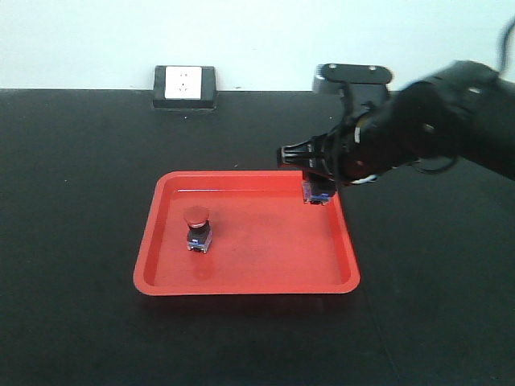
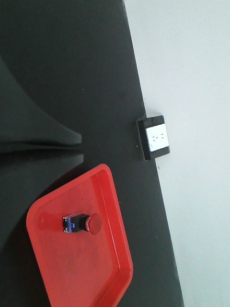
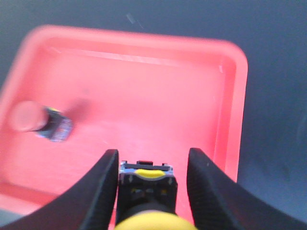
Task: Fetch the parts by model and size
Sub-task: 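Move the right gripper with the yellow-capped button down into the tray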
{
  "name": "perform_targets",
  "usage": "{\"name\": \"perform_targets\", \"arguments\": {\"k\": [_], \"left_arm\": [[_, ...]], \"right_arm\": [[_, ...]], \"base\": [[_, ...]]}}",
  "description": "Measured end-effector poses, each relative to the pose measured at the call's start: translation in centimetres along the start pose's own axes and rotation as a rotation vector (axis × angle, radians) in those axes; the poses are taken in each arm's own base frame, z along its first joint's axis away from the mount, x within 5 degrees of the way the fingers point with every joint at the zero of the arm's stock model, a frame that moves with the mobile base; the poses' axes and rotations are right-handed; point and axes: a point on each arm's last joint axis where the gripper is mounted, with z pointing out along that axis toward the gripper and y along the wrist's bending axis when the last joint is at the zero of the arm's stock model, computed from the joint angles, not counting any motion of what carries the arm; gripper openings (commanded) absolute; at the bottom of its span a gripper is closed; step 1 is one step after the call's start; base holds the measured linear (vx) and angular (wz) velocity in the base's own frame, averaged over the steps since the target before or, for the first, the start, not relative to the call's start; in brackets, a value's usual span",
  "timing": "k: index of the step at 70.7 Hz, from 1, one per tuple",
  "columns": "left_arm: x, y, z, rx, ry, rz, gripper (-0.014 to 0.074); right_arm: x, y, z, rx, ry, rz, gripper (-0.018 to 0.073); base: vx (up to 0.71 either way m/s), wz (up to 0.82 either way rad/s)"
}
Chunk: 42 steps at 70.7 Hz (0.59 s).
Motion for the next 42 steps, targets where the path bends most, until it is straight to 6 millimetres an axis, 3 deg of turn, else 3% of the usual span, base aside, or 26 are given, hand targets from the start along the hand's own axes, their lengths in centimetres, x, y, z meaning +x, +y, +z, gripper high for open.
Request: {"name": "perform_targets", "arguments": {"k": [14, 28, 42], "left_arm": [[0.0, 0.0, 0.0, 0.000, 0.000, 0.000, -0.0006], [0.0, 0.0, 0.0, 0.000, 0.001, 0.000, -0.0006], [0.0, 0.0, 0.0, 0.000, 0.001, 0.000, -0.0006]], "right_arm": [[-1.6, 0.7, 5.0, 0.060, 0.142, 0.009, -0.0003], [-1.6, 1.0, 10.2, 0.110, 0.244, -0.004, -0.0003], [-0.9, 1.0, 13.6, 0.128, 0.297, -0.007, -0.0003]], "base": [[0.00, 0.00], [0.00, 0.00], [0.00, 0.00]]}}
